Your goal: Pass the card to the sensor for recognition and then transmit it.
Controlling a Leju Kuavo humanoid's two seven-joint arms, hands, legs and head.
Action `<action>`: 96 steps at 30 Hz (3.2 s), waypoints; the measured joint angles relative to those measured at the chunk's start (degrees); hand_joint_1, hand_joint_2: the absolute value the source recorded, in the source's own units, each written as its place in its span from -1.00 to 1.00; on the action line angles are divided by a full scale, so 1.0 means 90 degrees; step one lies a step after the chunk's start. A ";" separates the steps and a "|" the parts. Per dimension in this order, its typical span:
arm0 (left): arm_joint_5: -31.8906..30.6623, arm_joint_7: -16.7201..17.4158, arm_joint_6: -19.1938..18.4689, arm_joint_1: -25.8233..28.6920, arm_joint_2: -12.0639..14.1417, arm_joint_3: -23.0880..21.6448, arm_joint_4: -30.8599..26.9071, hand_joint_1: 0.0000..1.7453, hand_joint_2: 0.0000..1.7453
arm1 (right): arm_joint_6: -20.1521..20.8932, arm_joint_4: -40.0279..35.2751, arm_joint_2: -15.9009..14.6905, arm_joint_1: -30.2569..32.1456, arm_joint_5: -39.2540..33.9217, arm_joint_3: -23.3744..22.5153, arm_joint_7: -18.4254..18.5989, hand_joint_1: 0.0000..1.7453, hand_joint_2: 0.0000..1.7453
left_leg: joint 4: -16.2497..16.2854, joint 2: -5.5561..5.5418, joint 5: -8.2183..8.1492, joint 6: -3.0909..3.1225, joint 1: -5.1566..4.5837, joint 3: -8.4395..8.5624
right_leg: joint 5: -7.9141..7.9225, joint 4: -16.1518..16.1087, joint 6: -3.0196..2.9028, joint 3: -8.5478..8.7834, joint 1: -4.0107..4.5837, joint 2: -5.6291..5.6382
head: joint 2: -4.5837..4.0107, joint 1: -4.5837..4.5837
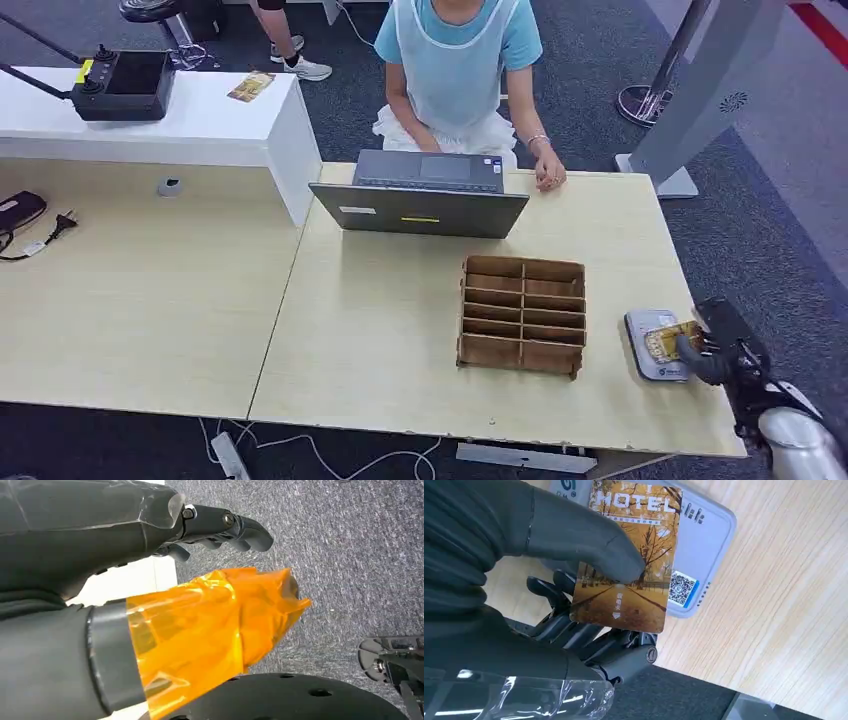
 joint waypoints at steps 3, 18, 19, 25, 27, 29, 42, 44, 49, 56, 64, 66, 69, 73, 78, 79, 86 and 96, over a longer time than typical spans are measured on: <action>0.0000 0.0005 0.0000 0.0001 0.0000 0.0000 0.0000 -1.00 -1.00 | 0.0027 0.0000 0.0020 -0.0003 -0.0002 -0.0022 -0.0019 1.00 1.00 | 0.0000 -0.0001 0.0000 0.0000 0.0000 0.0000 | 0.0000 0.0000 0.0000 0.0000 0.0000 0.0000 | 0.0000 0.0000; 0.0029 0.0005 0.0000 0.0000 0.0000 0.0000 0.0000 -1.00 -1.00 | 0.0379 -0.0326 0.0054 -0.0029 -0.0496 -0.0333 -0.0284 1.00 1.00 | 0.0000 0.0000 0.0000 0.0000 0.0000 -0.0001 | 0.0000 0.0000 0.0000 -0.0001 0.0000 0.0001 | 0.0000 0.0000; 0.0036 0.0005 0.0000 0.0001 0.0000 0.0000 0.0000 -1.00 -1.00 | 0.0417 -0.0381 0.0051 -0.0043 -0.0546 -0.0345 -0.0294 1.00 1.00 | 0.0000 0.0000 0.0000 0.0000 0.0000 -0.0002 | 0.0000 0.0000 0.0000 -0.0001 0.0000 0.0001 | 0.0000 0.0000; 0.0056 0.0003 0.0000 0.0001 0.0000 0.0000 0.0000 -1.00 -1.00 | 0.0600 -0.0660 -0.0007 -0.0211 -0.0779 -0.0406 -0.0308 1.00 1.00 | 0.0000 0.0000 0.0000 0.0000 0.0000 -0.0001 | 0.0000 0.0000 0.0000 -0.0001 0.0000 0.0001 | 0.0000 0.0000; 0.0056 0.0002 0.0000 0.0001 0.0000 0.0000 0.0000 -1.00 -1.00 | 0.0672 -0.0728 -0.0024 -0.0255 -0.0881 -0.0406 -0.0311 1.00 1.00 | 0.0000 0.0000 0.0000 0.0000 0.0000 -0.0001 | 0.0000 0.0000 0.0000 -0.0001 0.0000 0.0000 | 0.0000 0.0000; 0.0053 0.0002 0.0000 0.0001 0.0000 0.0000 0.0000 -1.00 -1.00 | 0.0738 -0.0780 -0.0046 -0.0283 -0.1011 -0.0406 -0.0328 1.00 1.00 | 0.0000 -0.0001 0.0000 0.0000 0.0000 -0.0002 | 0.0000 0.0000 0.0000 0.0000 0.0000 0.0000 | 0.0000 0.0000; 0.0022 -0.0015 -0.0002 0.0001 0.0000 0.0000 0.0000 -1.00 -1.00 | 0.0648 -0.1095 -0.0182 -0.0934 -0.1080 -0.0260 -0.0335 1.00 1.00 | 0.0000 0.0001 0.0001 0.0000 0.0000 -0.0002 | 0.0001 0.0000 -0.0001 -0.0001 0.0000 0.0003 | 0.0000 0.0000; 0.0019 -0.0015 -0.0002 -0.0003 0.0000 0.0000 0.0000 -1.00 -1.00 | 0.0532 -0.1134 -0.0197 -0.1103 -0.0903 -0.0172 -0.0338 1.00 1.00 | 0.0000 0.0001 0.0001 0.0000 0.0000 -0.0002 | 0.0001 0.0000 -0.0001 0.0000 0.0000 0.0003 | 0.0000 0.0000; 0.0032 -0.0015 -0.0007 -0.0003 0.0000 0.0000 0.0000 -1.00 -1.00 | 0.0279 -0.1231 -0.0211 -0.1484 -0.0485 0.0088 -0.0372 1.00 1.00 | 0.0000 -0.0002 0.0002 -0.0002 0.0000 -0.0003 | 0.0001 0.0000 -0.0001 -0.0001 0.0000 0.0000 | 0.0000 0.0000; 0.0058 -0.0056 -0.0041 -0.0006 -0.0007 0.0002 0.0000 -1.00 -1.00 | -0.0133 -0.1455 -0.0206 -0.2263 0.0567 0.0662 -0.0382 1.00 1.00 | 0.0000 -0.0001 0.0003 -0.0003 0.0000 -0.0007 | 0.0002 0.0002 -0.0001 -0.0003 0.0000 0.0002 | 0.0000 0.0002; 0.0017 -0.0063 -0.0083 -0.0010 -0.0029 0.0002 0.0000 -1.00 -1.00 | -0.0321 -0.1435 -0.0080 -0.3549 0.1688 0.1509 -0.0255 1.00 1.00 | 0.0000 -0.0001 0.0006 -0.0006 0.0001 -0.0006 | 0.0003 0.0004 -0.0002 -0.0003 0.0000 0.0002 | 0.0000 0.0000; 0.0015 -0.0066 -0.0092 -0.0010 -0.0029 0.0002 0.0000 -1.00 -1.00 | -0.0398 -0.1377 -0.0019 -0.3876 0.1965 0.1725 -0.0218 1.00 1.00 | 0.0000 0.0000 0.0006 -0.0006 0.0001 -0.0007 | 0.0003 0.0004 -0.0002 -0.0003 0.0001 0.0003 | 0.0000 0.0000; -0.0007 -0.0068 -0.0124 -0.0012 -0.0029 0.0000 0.0000 -1.00 -1.00 | -0.0568 -0.1256 0.0066 -0.4371 0.2595 0.2076 -0.0180 1.00 1.00 | 0.0000 0.0000 0.0006 -0.0006 0.0002 -0.0007 | 0.0003 0.0005 -0.0002 -0.0003 0.0001 0.0003 | 0.0000 -0.0002; -0.0053 -0.0073 -0.0155 -0.0014 -0.0029 -0.0005 0.0000 -1.00 -1.00 | -0.0707 -0.0986 0.0182 -0.4989 0.3360 0.2502 -0.0068 1.00 1.00 | 0.0000 -0.0001 0.0006 -0.0006 0.0002 -0.0008 | 0.0003 0.0005 -0.0001 -0.0004 0.0001 0.0003 | 0.0000 0.0000; -0.0080 -0.0073 -0.0172 -0.0022 -0.0032 -0.0019 0.0000 -1.00 -1.00 | -0.0843 -0.0405 0.0418 -0.5780 0.4253 0.3046 0.0051 1.00 1.00 | 0.0000 0.0000 0.0007 -0.0007 0.0003 -0.0005 | 0.0003 0.0005 -0.0002 -0.0003 0.0001 0.0004 | -0.0002 0.0000; -0.0100 -0.0073 -0.0175 -0.0022 -0.0032 -0.0029 0.0000 -1.00 -1.00 | -0.0845 -0.0279 0.0479 -0.5897 0.4350 0.3126 0.0056 1.00 1.00 | 0.0000 -0.0001 0.0007 -0.0007 0.0003 -0.0005 | 0.0003 0.0005 -0.0002 -0.0003 0.0002 0.0003 | 0.0000 0.0000; -0.0168 -0.0075 -0.0214 -0.0027 -0.0032 -0.0136 0.0000 -1.00 -1.00 | -0.0835 0.0583 0.0965 -0.6555 0.4787 0.3531 0.0209 1.00 1.00 | 0.0000 0.0000 0.0009 -0.0010 0.0004 -0.0005 | 0.0004 0.0005 -0.0002 -0.0004 0.0002 0.0004 | 0.0000 0.0000; -0.0231 -0.0075 -0.0270 -0.0030 -0.0032 -0.0243 0.0000 -1.00 -1.00 | -0.0770 0.1807 0.1708 -0.7075 0.5025 0.3767 0.0549 1.00 1.00 | 0.0000 0.0000 0.0009 -0.0010 0.0004 -0.0003 | 0.0004 0.0005 -0.0002 -0.0003 0.0003 0.0005 | 0.0000 0.0000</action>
